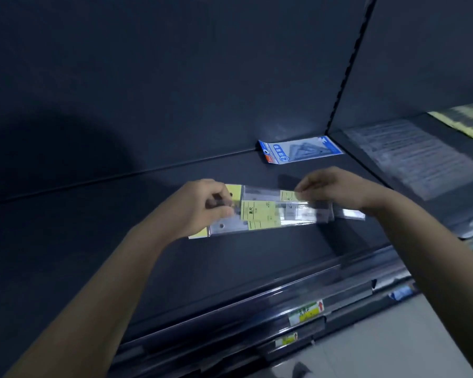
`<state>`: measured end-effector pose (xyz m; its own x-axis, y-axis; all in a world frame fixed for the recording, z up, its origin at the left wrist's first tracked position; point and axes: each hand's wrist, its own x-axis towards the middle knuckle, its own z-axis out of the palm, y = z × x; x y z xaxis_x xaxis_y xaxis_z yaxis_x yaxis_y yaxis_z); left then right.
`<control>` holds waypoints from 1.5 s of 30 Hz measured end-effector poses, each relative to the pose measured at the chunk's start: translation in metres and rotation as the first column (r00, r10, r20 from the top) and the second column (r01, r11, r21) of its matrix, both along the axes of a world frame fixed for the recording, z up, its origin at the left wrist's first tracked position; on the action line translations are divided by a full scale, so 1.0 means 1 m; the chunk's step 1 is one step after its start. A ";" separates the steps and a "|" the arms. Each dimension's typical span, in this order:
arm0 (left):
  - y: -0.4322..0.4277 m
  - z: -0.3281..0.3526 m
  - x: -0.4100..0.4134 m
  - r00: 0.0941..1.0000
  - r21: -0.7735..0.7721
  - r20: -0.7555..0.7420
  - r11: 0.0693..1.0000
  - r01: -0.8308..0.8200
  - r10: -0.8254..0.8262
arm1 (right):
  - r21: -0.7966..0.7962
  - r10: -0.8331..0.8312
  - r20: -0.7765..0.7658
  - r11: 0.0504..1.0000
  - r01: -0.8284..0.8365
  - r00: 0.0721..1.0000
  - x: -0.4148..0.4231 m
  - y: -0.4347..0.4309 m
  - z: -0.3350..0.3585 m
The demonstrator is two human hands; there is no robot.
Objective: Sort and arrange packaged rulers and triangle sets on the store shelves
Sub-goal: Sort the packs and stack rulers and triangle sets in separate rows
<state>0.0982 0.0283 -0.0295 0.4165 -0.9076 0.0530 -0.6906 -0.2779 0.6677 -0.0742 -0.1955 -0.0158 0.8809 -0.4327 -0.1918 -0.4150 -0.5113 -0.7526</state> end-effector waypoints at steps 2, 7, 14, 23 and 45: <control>-0.001 0.002 0.005 0.999 -0.022 0.009 0.999 -0.031 0.031 | -0.203 -0.081 0.030 0.975 0.086 0.996 0.000 -0.002 -0.003; -0.005 0.008 0.011 0.991 -0.077 -0.073 0.990 -0.120 0.114 | -0.538 -0.194 0.176 0.802 0.259 0.965 -0.012 -0.014 -0.003; -0.038 0.026 -0.013 0.986 -0.186 -0.149 0.977 -0.103 0.075 | -0.638 -0.202 0.370 0.654 0.406 0.907 -0.057 -0.052 0.010; -0.154 0.020 -0.085 0.974 -0.214 -0.185 0.962 -0.171 0.132 | -0.787 -0.320 0.269 0.471 0.399 0.908 -0.196 -0.168 0.009; -0.582 0.010 -0.276 0.919 -0.112 -0.383 0.992 0.051 -0.090 | -0.479 -0.240 0.212 0.819 0.315 0.947 -0.347 -0.443 -0.002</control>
